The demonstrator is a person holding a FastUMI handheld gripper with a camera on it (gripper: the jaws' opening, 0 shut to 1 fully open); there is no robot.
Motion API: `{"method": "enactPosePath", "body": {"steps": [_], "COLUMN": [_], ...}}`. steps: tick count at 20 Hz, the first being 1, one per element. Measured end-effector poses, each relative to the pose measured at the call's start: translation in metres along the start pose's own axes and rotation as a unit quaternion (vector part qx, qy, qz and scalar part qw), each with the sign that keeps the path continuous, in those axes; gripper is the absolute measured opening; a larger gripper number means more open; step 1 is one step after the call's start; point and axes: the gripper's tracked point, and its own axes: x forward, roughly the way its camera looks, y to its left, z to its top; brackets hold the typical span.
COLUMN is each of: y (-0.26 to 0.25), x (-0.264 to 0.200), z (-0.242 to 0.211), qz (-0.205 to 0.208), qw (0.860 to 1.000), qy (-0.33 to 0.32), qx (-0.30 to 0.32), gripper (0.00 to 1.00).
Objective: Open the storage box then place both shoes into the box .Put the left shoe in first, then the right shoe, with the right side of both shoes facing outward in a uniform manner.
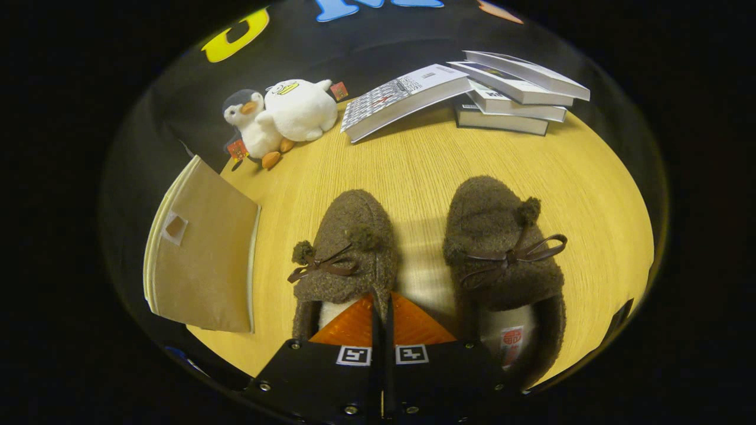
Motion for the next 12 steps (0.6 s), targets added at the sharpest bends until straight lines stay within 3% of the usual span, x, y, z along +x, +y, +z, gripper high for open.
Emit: {"method": "enactPosePath", "body": {"steps": [7, 12], "y": [0.025, 0.074], "x": [-0.027, -0.055], "z": [0.024, 0.050], "qz": [0.032, 0.073], "qw": [0.998, 0.995], "qy": [-0.009, -0.031], "qx": [0.053, 0.062], "gripper": [0.01, 0.01]}}
